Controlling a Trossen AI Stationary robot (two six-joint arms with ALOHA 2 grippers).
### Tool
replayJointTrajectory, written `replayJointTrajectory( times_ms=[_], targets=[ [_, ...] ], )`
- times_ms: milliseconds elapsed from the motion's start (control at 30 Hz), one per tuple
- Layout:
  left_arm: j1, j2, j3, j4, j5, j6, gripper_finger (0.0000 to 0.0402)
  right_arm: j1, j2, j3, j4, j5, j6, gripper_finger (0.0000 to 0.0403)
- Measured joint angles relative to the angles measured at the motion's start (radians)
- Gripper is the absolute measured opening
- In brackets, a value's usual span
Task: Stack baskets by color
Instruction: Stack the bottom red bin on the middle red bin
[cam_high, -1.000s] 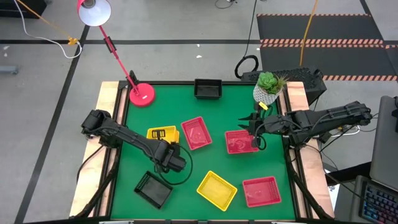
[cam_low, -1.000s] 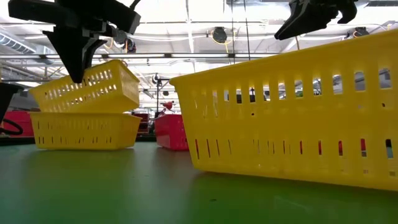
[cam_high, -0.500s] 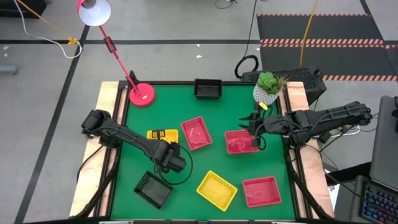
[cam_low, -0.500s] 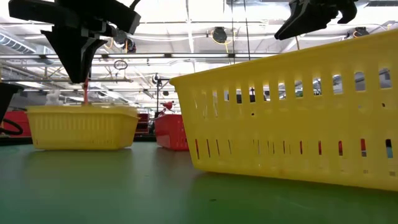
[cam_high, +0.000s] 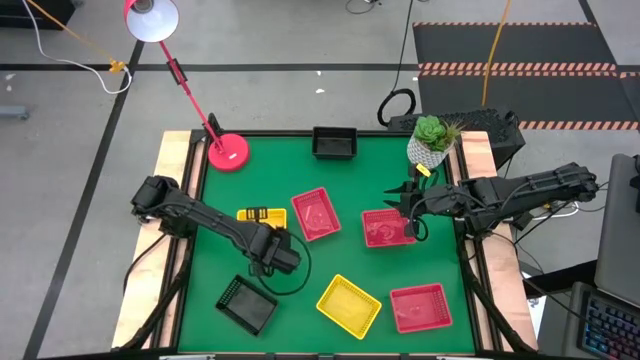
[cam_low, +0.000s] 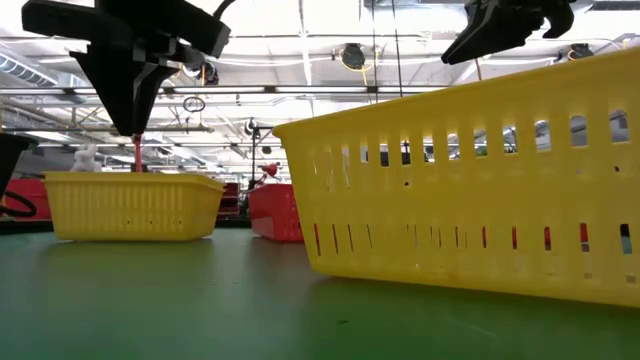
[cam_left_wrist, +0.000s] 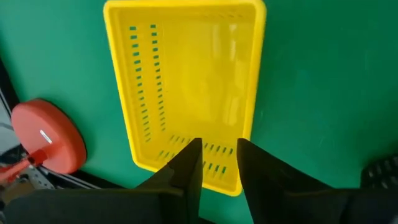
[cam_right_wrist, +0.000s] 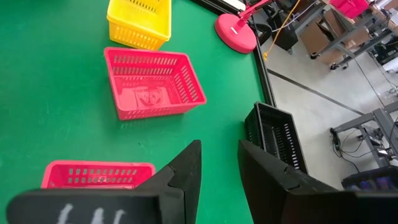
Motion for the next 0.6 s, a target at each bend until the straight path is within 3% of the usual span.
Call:
replayJointTrajectory(
  times_ms=[133, 267, 600],
  targets=[
    [0.011, 0.000, 0.000, 0.039, -0.017, 0.080, 0.0087, 0.000, 0.000, 0.000, 0.000, 0.000, 0.053, 0.0100],
    [0.034, -0.035, 0.000, 0.179, -0.069, 0.182, 0.0068, 0.000, 0.000, 0.000, 0.000, 0.000, 0.097, 0.0100],
    [0.126, -0.265, 0.000, 0.489, -0.183, 0.473, 0.0008, 0.001, 0.000, 0.000, 0.013, -0.001, 0.165, 0.0100]
  ],
)
